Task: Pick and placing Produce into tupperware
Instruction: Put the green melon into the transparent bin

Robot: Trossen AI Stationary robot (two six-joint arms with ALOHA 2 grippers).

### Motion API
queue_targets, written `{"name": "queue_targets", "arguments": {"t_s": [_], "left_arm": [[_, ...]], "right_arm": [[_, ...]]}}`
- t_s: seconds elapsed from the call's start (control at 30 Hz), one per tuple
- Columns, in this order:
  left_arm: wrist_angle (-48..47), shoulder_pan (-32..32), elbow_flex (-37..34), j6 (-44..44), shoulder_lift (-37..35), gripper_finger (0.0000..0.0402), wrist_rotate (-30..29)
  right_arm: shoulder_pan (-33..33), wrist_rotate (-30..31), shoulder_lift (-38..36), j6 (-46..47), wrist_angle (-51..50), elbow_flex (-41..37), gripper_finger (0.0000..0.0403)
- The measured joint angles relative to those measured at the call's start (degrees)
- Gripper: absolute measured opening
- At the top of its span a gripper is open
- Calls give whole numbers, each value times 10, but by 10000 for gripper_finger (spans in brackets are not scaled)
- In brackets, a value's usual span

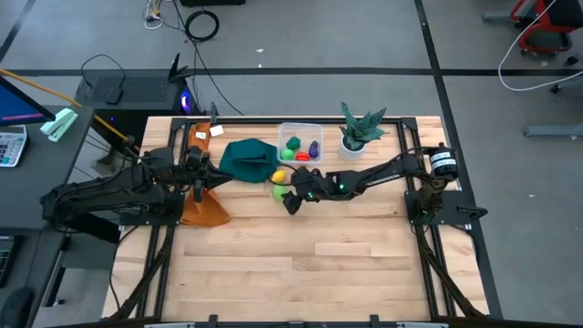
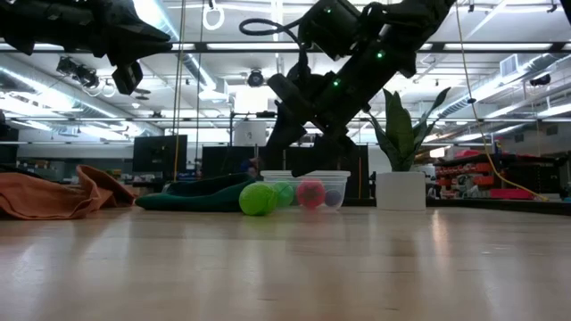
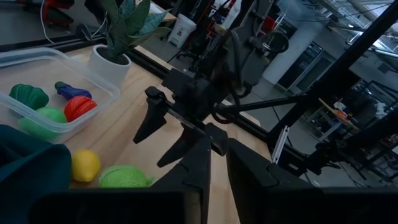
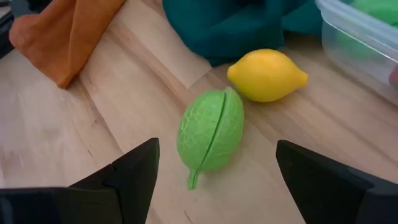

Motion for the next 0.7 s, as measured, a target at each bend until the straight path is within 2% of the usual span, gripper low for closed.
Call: {"name": "queue_targets", "arguments": {"t_s": [0.2, 0.7], "left_arm": [[0, 0, 0, 0, 1, 59, 0], [0, 0, 0, -17, 1, 60, -1]], "right_arm": [[-7, -39, 38, 0, 17, 17, 284], [-7, -72, 174, -58, -76, 192, 283]]}}
